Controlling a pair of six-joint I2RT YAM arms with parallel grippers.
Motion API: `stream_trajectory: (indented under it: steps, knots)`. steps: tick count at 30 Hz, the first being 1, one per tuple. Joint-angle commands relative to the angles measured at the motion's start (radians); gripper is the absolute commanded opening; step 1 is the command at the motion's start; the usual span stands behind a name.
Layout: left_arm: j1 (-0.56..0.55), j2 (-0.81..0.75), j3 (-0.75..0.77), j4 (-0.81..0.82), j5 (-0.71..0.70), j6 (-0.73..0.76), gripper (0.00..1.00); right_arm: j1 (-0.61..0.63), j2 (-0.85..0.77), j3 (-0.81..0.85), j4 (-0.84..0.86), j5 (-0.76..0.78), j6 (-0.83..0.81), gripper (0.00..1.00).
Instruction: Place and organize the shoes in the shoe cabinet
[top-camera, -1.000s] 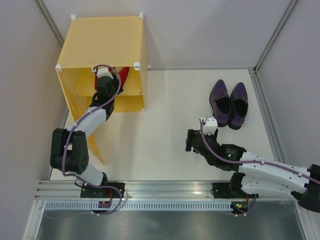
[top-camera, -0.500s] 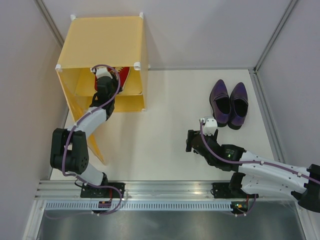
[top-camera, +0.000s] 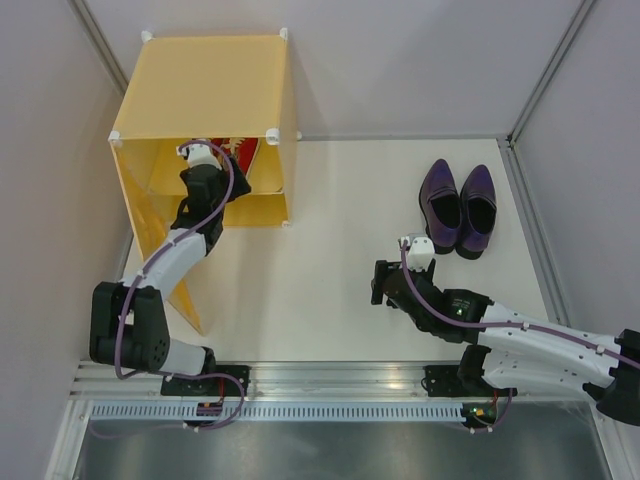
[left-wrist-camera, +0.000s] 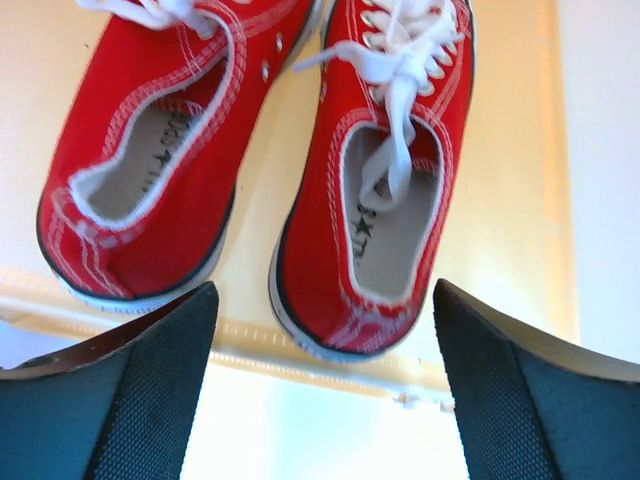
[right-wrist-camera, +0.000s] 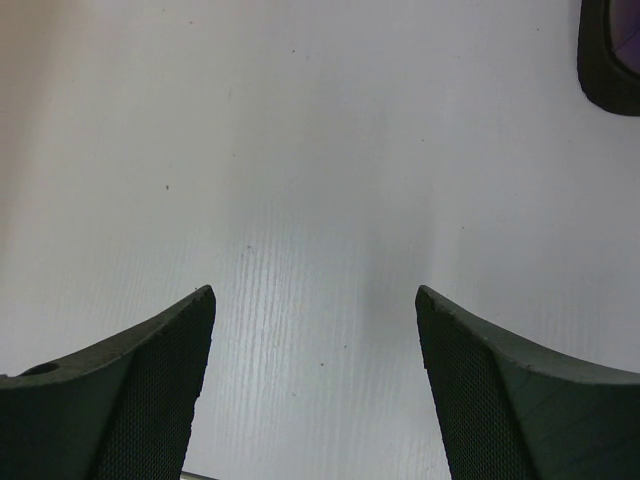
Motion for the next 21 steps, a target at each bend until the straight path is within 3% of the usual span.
stream_trajectory:
  steps: [1, 9, 21]
  knots:
    - [-0.006, -0.112, 0.004, 0.034, 0.047, -0.032, 0.91, -0.006, -0.023, 0.006, 0.021, 0.003, 0.006, 0.85]
    - [-0.006, -0.212, 0.015, -0.154, 0.073, -0.058, 0.93, -0.004, -0.016, 0.024, 0.021, -0.002, -0.003, 0.85]
    - [0.007, -0.432, 0.018, -0.513, -0.112, -0.094, 0.87, -0.008, -0.006, 0.076, 0.004, 0.031, -0.04, 0.85]
